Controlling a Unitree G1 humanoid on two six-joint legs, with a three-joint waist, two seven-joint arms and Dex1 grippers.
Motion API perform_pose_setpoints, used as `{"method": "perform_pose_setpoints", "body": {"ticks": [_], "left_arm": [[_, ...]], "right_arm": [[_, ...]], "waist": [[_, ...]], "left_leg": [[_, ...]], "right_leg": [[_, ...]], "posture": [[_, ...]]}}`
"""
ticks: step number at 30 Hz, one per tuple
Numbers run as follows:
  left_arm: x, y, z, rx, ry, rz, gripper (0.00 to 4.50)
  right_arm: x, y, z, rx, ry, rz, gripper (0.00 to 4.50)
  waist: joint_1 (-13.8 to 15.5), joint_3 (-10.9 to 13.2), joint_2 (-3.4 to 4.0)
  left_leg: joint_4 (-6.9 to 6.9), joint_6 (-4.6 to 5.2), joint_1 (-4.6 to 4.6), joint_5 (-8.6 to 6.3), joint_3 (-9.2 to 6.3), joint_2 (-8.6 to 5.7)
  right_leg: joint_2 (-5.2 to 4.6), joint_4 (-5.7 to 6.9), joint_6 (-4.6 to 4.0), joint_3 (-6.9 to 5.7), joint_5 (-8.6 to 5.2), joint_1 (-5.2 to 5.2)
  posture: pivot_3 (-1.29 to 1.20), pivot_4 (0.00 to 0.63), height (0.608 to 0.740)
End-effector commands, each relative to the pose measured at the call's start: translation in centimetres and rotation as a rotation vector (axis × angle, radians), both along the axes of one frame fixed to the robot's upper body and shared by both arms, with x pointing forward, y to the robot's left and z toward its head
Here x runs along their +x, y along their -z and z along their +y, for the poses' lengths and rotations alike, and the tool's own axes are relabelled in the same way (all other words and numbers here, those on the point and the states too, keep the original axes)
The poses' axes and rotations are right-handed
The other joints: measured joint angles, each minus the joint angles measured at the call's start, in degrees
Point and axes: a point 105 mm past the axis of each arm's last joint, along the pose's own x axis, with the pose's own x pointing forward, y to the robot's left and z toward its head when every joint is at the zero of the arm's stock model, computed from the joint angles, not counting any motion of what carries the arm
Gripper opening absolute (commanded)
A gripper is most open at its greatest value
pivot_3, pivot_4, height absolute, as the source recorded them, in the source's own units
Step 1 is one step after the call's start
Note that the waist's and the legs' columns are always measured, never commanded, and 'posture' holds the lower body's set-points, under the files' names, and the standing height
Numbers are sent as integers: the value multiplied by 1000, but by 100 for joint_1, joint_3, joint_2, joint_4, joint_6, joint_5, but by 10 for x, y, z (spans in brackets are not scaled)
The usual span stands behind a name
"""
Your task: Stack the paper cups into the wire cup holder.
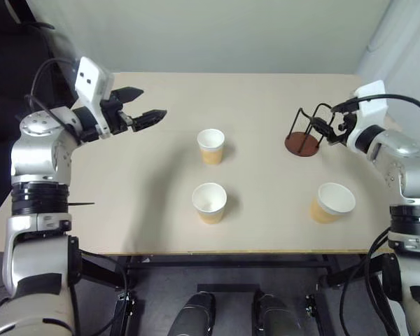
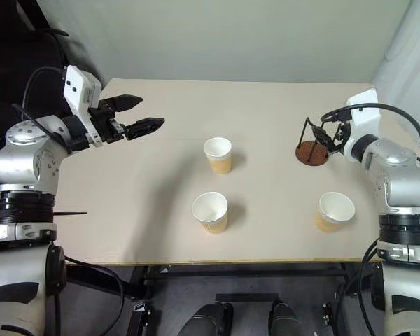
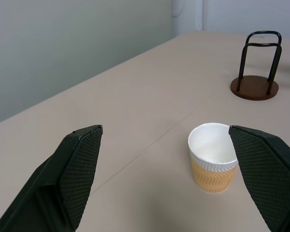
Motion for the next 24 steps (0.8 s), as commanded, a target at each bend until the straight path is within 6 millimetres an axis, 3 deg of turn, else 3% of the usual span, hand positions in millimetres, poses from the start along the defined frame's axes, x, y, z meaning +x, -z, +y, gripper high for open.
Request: {"method": "perform_pose_setpoints", "body": {"ticks": [1,11,20,24], "left_arm": [[1,-13,-3,4,19,-40,4480],[8,-14,-29,42,124,-38,4480],[5,-22,-84,90,365,-69,4480],[-14,-16,-91,150,532,-13,4480]], "right_arm": [[-11,-16,1,5,5,-62,4010],[-21,-10,-6,23,40,-36,4010],[-25,1,-7,-45,-23,56,4010],[-22,5,8,-49,-83,89,4010]], "waist": [[0,0,0],[1,0,-1],[29,2,-5],[-38,2,-5]], "left_leg": [[0,-1,0,-1,0,0],[1,-1,1,2,0,0],[6,2,-6,2,2,-1],[2,6,1,4,2,3]], "right_leg": [[0,0,0,0,0,0],[0,5,-3,1,3,-1],[0,1,1,2,2,-1],[3,2,6,5,2,-2]], "posture": [[0,150,740],[0,150,740],[0,150,740],[0,150,740]]}}
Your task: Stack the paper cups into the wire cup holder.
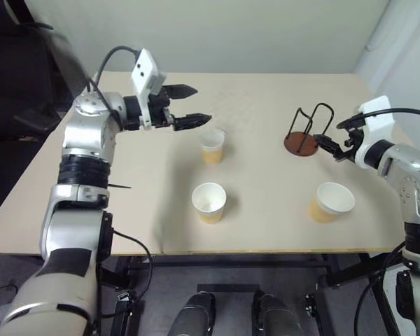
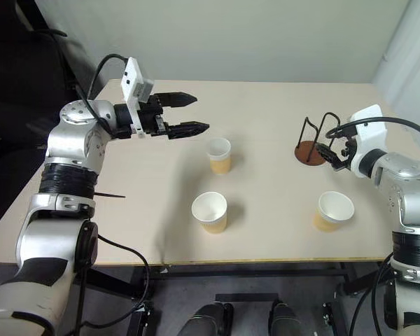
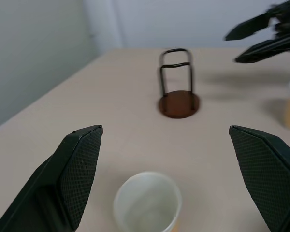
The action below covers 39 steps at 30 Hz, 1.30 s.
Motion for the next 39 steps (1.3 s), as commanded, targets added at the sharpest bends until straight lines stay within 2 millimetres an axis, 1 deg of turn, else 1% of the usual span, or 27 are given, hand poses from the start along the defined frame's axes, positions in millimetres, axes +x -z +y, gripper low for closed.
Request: {"method": "perform_pose_setpoints", "body": {"ticks": [1,4,7,14,19,27,33,39], "left_arm": [[-20,-6,0,72,138,-3,4480],[-20,0,8,112,125,8,4480],[-16,-3,11,104,96,-3,4480],[-15,-6,6,97,103,-27,4480],[-15,-7,6,102,101,-34,4480],[-18,-12,6,95,101,-52,4480],[-19,-14,6,93,99,-59,4480],[-22,-14,8,108,98,-58,4480]], "right_arm": [[3,-9,18,-22,-83,-14,4010],[9,-8,21,-49,-99,-6,4010],[18,-11,20,-66,-84,-20,4010],[35,-12,27,-111,-75,-49,4010],[42,-9,31,-130,-81,-55,4010],[53,-3,32,-168,-56,-70,4010],[62,-2,31,-184,-43,-74,4010],[70,-2,38,-195,-48,-85,4010]], "waist": [[-48,0,-1],[-65,0,-1],[-60,0,0],[-21,1,-1],[-20,1,-1],[-23,1,-1],[-22,1,-1],[-29,1,0]], "left_leg": [[0,8,-1,5,0,4],[0,52,0,31,0,16],[-1,54,-3,32,0,20],[2,54,-9,26,-1,19],[1,57,-9,21,0,20],[1,54,-9,16,0,21],[3,43,-9,10,0,21],[3,41,-8,9,0,22]], "right_leg": [[6,-1,2,1,0,-1],[18,-2,3,4,-2,-3],[19,-1,4,3,-4,-6],[17,-4,0,1,-4,-6],[16,-3,-5,-2,-7,-11],[16,0,-9,-3,-7,-14],[16,1,-15,-3,-3,-15],[16,2,-18,-3,-1,-16]], "posture": [[0,150,740],[0,150,740],[0,150,740],[0,150,740],[0,150,740],[0,150,740],[0,150,740],[0,150,740]]}}
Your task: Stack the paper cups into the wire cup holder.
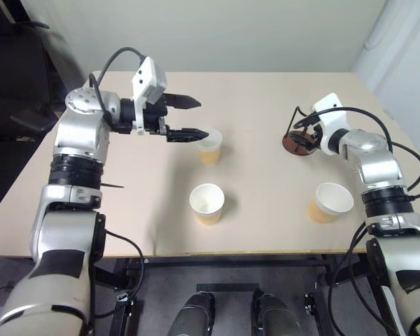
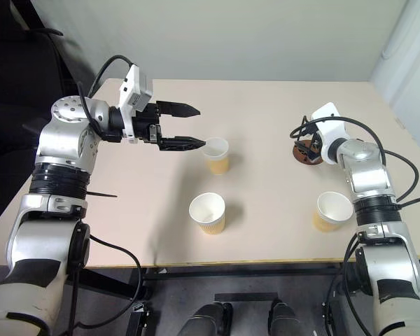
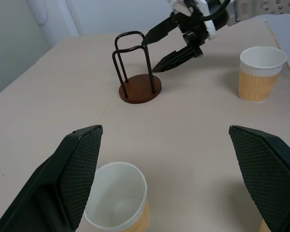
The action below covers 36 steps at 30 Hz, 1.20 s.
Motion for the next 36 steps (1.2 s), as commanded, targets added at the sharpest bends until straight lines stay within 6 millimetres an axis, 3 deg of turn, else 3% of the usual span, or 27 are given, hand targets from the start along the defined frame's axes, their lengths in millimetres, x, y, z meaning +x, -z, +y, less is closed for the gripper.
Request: {"method": "perform_pose_setpoints", "body": {"ticks": [1,11,15,23,30,36], "left_arm": [[-6,-17,6,-16,-2,-55,4480],[-8,-18,12,-33,-16,-21,4480],[-9,-18,13,-31,-17,-18,4500],[-10,-19,13,-22,-14,-19,4500],[-10,-19,12,-14,1,-15,4500],[-12,-15,15,11,24,24,4500]], "right_arm": [[5,-18,7,-25,-11,-68,4010],[19,-24,14,-17,15,-118,4010],[21,-22,16,-27,10,-114,3117],[18,-24,17,-38,-35,-89,80],[5,-29,15,-38,-118,-42,8],[-34,-43,41,-12,-386,23,8]], "waist": [[-1,0,0],[-4,0,0],[1,0,0],[-3,0,0],[0,0,1],[-19,0,1]], "left_leg": [[0,-2,0,-1,0,0],[-1,-14,-2,-8,0,1],[-2,-29,-2,-17,-1,2],[-1,-34,-3,-21,-1,2],[-1,-34,-7,-22,0,2],[-4,-29,-9,-19,0,3]], "right_leg": [[0,0,0,0,0,-2],[0,3,-9,0,4,-6],[0,4,-10,-2,4,-7],[0,4,-13,-4,4,-7],[-1,4,-13,-4,5,-8],[2,3,-18,-6,1,-11]], "posture": [[0,150,740],[0,150,740],[0,150,740],[0,150,740],[0,150,740],[0,150,740]]}}
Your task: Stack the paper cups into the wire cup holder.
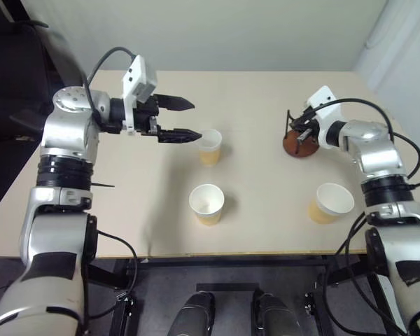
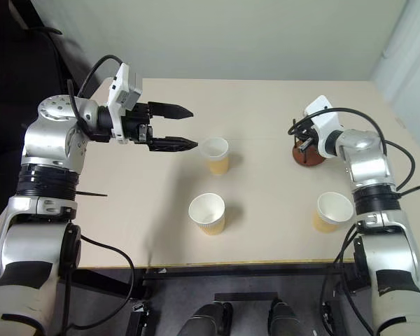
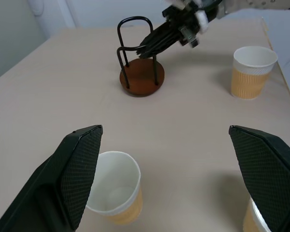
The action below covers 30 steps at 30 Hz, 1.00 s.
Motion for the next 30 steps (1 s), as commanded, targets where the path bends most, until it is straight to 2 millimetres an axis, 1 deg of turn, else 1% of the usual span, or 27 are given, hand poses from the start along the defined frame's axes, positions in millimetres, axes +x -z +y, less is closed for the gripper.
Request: {"method": "perform_pose_setpoints", "body": {"ticks": [1,5,8,11,13,16,20,25,30], "left_arm": [[-5,-14,2,7,30,-25,4500],[-15,-11,1,34,96,46,4500],[-22,-7,4,75,125,80,4500],[-31,1,7,125,142,113,4500],[-38,6,10,172,152,125,4500],[-44,10,13,208,164,138,4500],[-49,11,13,219,178,146,4500],[-60,12,12,229,204,158,4500],[-63,12,15,233,196,163,4500]], "right_arm": [[-28,-29,22,21,-182,-33,8],[-62,-33,41,39,-352,28,8],[-83,-27,48,18,-427,75,8],[-98,-21,52,-16,-471,104,8],[-102,-18,55,-29,-488,110,8],[-106,-17,59,-37,-507,110,8],[-110,-16,65,-40,-531,107,8],[-121,-14,76,-45,-602,119,8],[-125,-10,81,-49,-630,133,8]], "waist": [[-10,0,0],[-11,0,0],[-9,0,0],[-13,0,0],[-22,0,0],[-33,0,0],[-28,0,-1],[-36,0,-1],[-34,0,-1]], "left_leg": [[0,1,0,1,0,0],[0,17,-3,11,0,0],[0,20,-2,13,0,0],[2,21,-3,15,-1,0],[2,20,-2,16,0,0],[2,17,2,24,0,2],[2,7,2,33,-1,3],[2,0,4,34,0,3],[1,2,3,36,0,3]], "right_leg": [[0,0,0,0,0,-1],[1,0,-2,0,-2,-2],[2,1,-4,0,-5,-1],[2,1,-7,-1,-10,0],[3,1,-6,2,-12,-1],[4,9,-5,3,-12,-2],[4,17,-8,2,-10,-1],[5,19,-13,4,-7,-1],[5,20,-12,3,-9,-1]], "posture": [[0,150,740],[0,150,740],[0,150,740],[0,150,740],[0,150,740],[0,150,740],[0,150,740],[0,150,740],[0,150,740]]}}
